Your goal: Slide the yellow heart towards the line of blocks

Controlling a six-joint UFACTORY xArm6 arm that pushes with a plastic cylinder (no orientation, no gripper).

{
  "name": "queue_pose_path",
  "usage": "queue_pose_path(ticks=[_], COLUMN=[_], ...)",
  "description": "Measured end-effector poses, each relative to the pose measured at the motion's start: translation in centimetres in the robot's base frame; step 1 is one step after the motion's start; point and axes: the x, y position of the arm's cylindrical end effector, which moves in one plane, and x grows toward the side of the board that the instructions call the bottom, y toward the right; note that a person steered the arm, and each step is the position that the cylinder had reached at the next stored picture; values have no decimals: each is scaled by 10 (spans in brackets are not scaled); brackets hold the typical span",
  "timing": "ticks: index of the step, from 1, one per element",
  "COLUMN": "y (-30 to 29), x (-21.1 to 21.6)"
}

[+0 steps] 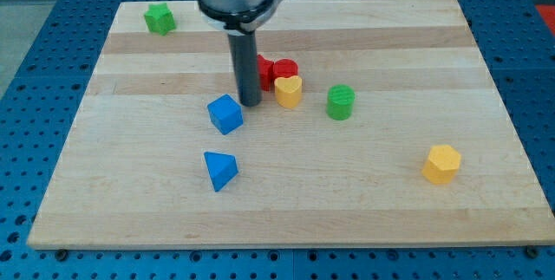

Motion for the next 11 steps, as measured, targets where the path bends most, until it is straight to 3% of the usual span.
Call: queue_pose_path(ticks=[1,2,5,7,11], y=[79,95,164,108,58], x=[0,-22,-34,-123,-119])
